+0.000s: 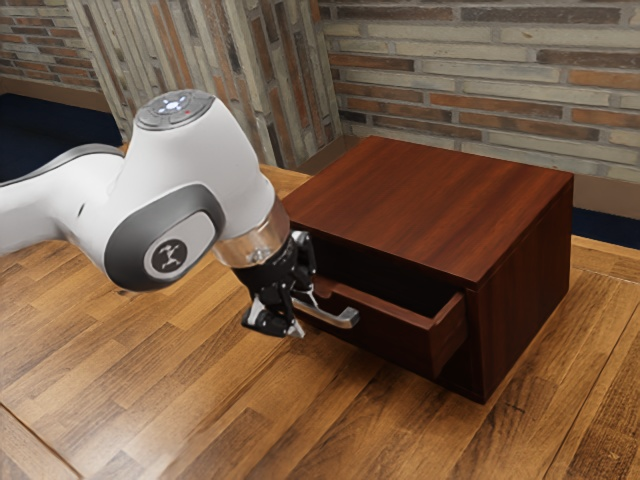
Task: Pull the drawer handle with one arm to open the drawer
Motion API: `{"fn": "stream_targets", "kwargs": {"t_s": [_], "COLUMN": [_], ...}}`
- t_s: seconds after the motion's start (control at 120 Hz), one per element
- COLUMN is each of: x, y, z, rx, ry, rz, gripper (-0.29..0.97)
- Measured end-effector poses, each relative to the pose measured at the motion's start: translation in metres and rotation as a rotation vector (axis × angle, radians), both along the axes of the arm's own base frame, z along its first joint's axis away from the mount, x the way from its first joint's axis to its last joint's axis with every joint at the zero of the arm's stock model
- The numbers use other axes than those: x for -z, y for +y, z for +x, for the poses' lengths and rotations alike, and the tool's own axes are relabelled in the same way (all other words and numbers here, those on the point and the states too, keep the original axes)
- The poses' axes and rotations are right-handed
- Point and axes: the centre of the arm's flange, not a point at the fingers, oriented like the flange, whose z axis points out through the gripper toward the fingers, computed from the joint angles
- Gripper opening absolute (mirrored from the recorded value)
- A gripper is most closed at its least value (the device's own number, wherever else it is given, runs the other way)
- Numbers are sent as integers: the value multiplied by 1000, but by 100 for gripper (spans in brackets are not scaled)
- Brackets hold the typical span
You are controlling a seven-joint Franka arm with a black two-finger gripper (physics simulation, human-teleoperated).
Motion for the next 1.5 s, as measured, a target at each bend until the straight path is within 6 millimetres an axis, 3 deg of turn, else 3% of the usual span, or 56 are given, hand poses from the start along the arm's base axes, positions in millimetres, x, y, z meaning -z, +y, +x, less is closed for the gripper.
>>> {"fn": "stream_targets", "kwargs": {"t_s": [0.408,1.5], "x": [-1,-3], "y": [-7,2], "z": [-16,-66], "rx": [11,-10], "ry": [-1,-13], "rz": [-3,-25], "gripper": [20,18]}}
